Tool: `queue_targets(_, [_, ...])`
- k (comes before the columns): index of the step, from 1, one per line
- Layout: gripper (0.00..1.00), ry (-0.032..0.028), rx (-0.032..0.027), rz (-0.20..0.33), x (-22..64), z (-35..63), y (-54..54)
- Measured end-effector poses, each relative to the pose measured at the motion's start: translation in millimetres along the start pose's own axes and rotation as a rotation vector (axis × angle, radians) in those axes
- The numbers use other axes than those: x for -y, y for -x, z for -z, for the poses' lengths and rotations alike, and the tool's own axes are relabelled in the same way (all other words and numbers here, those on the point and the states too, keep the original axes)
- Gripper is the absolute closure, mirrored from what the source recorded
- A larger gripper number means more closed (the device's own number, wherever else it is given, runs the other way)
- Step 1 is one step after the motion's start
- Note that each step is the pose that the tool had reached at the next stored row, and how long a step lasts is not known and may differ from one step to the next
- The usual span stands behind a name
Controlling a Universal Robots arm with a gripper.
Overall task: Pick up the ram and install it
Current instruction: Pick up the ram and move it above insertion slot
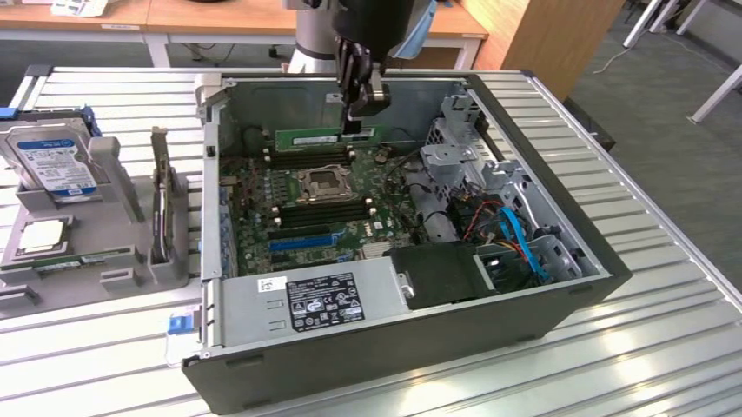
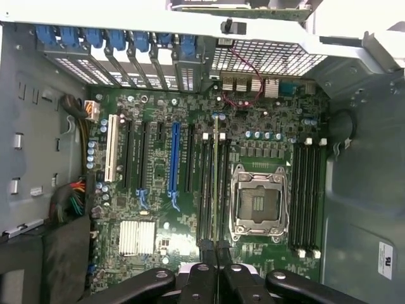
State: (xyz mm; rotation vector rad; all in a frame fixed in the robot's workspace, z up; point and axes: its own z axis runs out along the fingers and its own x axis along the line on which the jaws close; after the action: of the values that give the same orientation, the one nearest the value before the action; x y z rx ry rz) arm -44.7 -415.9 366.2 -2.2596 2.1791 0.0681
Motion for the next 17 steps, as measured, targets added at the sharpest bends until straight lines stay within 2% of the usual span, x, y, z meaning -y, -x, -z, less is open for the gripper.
queue_targets(17, [0.89, 0.0000, 0.0004, 0.000, 0.5, -17.3, -0.6])
